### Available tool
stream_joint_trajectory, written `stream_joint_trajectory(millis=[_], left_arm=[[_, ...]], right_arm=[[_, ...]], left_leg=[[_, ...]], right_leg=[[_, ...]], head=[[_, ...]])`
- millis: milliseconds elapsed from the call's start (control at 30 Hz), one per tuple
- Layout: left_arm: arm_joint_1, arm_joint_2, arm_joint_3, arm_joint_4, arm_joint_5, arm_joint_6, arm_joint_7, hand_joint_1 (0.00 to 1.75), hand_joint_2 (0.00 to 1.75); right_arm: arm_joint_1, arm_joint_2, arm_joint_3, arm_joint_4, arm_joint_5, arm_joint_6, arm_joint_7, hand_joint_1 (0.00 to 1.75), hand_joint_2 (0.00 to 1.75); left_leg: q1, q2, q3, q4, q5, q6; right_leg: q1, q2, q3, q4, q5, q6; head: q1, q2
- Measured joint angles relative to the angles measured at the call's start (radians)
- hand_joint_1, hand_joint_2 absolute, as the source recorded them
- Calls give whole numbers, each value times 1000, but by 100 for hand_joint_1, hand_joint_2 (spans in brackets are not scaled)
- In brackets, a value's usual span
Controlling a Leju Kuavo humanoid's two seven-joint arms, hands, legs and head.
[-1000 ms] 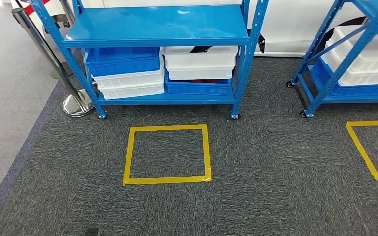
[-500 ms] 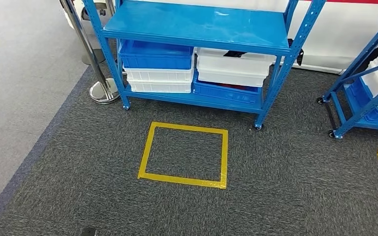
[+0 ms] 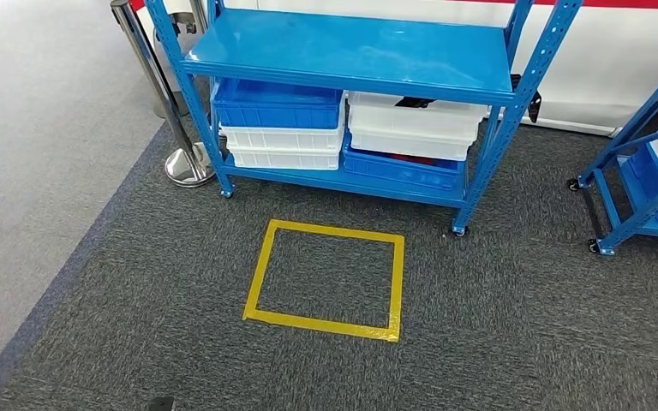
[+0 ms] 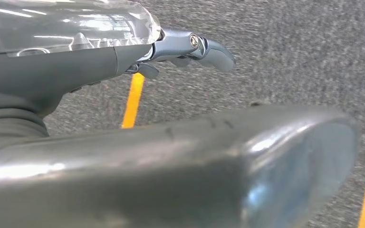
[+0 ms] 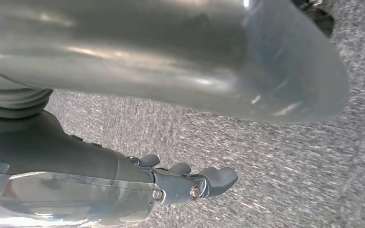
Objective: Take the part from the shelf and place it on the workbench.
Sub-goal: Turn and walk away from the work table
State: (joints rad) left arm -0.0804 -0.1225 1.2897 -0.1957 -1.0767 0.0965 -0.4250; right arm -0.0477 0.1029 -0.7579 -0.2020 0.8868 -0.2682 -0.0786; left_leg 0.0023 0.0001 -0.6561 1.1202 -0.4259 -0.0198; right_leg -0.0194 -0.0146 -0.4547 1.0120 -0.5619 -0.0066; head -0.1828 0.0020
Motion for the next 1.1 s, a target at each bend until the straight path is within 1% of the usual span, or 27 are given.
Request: stream_joint_trajectory(millis=[33,67,133,200,233,267,333,367,400,433,467,500,533,567,600,667,700,733,767,833,867,900,933,967,1033,1067,1100], left_arm=[[0,0,0,0,0,0,0,0,0],[-1,0,0,0,0,0,0,0,0],[-1,-1,0,0,0,0,0,0,0],[1,-1,0,0,0,0,0,0,0],[1,-2,0,0,0,0,0,0,0],[1,-2,0,0,0,0,0,0,0],[0,-2,0,0,0,0,0,0,0],[0,-2,0,0,0,-1,0,0,0],[1,-2,0,0,0,-1,0,0,0],[2,-3,0,0,0,-2,0,0,0],[2,-4,0,0,0,-2,0,0,0],[3,-6,0,0,0,-2,0,0,0],[2,-7,0,0,0,-2,1,0,0],[2,-8,0,0,0,-2,1,0,0],[1,-9,0,0,0,-2,2,0,0],[0,-9,0,0,-1,-1,2,0,0],[0,-9,0,0,0,-1,1,0,0],[-1,-9,0,0,0,0,1,0,0],[-3,-9,0,0,0,1,0,0,0],[-3,-10,0,0,0,2,1,0,0],[-2,-10,0,0,0,3,2,0,0],[0,-10,0,0,0,4,2,0,0],[1,-10,0,0,0,4,2,0,0],[3,-10,0,0,0,5,2,0,0],[7,-10,0,0,0,4,2,0,0],[9,-10,0,0,-1,3,2,0,0],[11,-10,0,0,-2,2,2,0,0]], right_arm=[[0,0,0,1,0,0,1,0,0],[-1,0,-1,1,0,0,1,0,0],[-4,0,-1,2,0,1,2,0,0],[-6,0,-1,2,0,1,2,0,0],[-6,0,-1,2,0,2,2,0,0],[-6,0,-1,2,0,3,3,0,0],[-4,0,-1,2,1,6,3,0,0],[-3,0,-1,2,2,6,3,0,0],[-1,0,-1,3,3,6,3,0,0],[0,-1,-1,3,3,6,3,0,0],[2,-2,-1,3,3,6,3,0,0],[5,-3,-1,3,4,6,2,0,0],[7,-3,-1,3,5,7,0,0,0],[7,-4,-1,3,6,7,-2,0,0],[8,-5,-1,4,7,8,-5,0,0],[7,-5,-1,4,9,9,-10,0,0],[7,-4,-1,4,10,9,-12,0,0],[7,-4,-1,4,11,9,-14,0,0],[7,-4,-1,4,12,9,-15,0,0],[6,-4,-1,4,13,9,-15,0,0],[6,-4,-1,4,14,9,-15,0,0],[6,-4,-1,4,14,10,-14,0,0],[6,-4,-1,4,14,10,-12,0,0],[7,-4,-1,4,15,11,-10,0,0],[9,-3,-1,5,14,12,-6,0,0],[9,-3,-1,5,13,12,-4,0,0],[8,-2,-1,6,12,12,-3,0,0]], left_leg=[[-4,4,21,-47,15,8],[-8,7,33,-70,13,15],[-9,5,45,-82,-2,29],[-5,0,65,-98,-10,42],[-3,-2,77,-106,-13,47],[-2,-3,88,-112,-18,52],[-3,-7,108,-115,-33,57],[-4,-9,119,-115,-42,58],[-4,-13,132,-115,-52,57],[-5,-16,148,-115,-63,56],[-5,-18,162,-116,-75,53],[-6,-20,175,-114,-86,50],[-7,-22,184,-113,-97,46],[-8,-23,189,-113,-108,40],[-9,-25,196,-110,-114,34],[-9,-24,207,-104,-119,23],[-9,-22,205,-82,-118,19],[-8,-20,188,-45,-122,15],[-6,-17,157,11,-135,11],[1,-14,73,137,-185,2],[5,-13,37,175,-212,-2],[8,-11,13,184,-228,-5],[9,-9,2,161,-220,-7],[10,-7,2,112,-187,-7],[8,0,8,-5,-67,0],[6,3,11,-42,-24,6],[3,5,12,-64,1,13]], right_leg=[[1,-2,7,-1,-8,5],[2,-3,12,-5,-14,11],[4,-5,20,-2,-11,26],[3,-2,7,43,0,36],[1,2,-20,89,-4,37],[0,6,-59,150,-19,37],[0,10,-152,262,-72,39],[0,10,-187,291,-91,41],[1,10,-208,288,-90,42],[1,10,-213,255,-67,42],[2,11,-207,198,-18,40],[5,12,-201,134,44,35],[8,13,-195,84,90,29],[12,14,-191,51,123,21],[13,14,-189,37,135,15],[12,14,-172,30,128,1],[9,14,-160,24,124,-6],[7,13,-147,20,118,-13],[5,12,-135,17,111,-17],[5,13,-115,16,92,-21],[4,14,-103,16,81,-20],[4,14,-87,16,69,-18],[3,15,-70,16,56,-16],[2,14,-52,16,43,-13],[2,14,-24,16,18,-5],[3,15,-15,14,6,1],[4,16,-5,15,-1,8]], head=[[0,0],[0,0],[0,0],[0,0],[0,0],[0,0],[0,0],[0,0],[0,0],[0,0],[0,0],[0,0],[0,0],[0,0],[0,0],[0,0],[0,0],[0,0],[0,0],[0,0],[0,0],[0,0],[0,0],[0,0],[0,0],[0,0],[0,0]])
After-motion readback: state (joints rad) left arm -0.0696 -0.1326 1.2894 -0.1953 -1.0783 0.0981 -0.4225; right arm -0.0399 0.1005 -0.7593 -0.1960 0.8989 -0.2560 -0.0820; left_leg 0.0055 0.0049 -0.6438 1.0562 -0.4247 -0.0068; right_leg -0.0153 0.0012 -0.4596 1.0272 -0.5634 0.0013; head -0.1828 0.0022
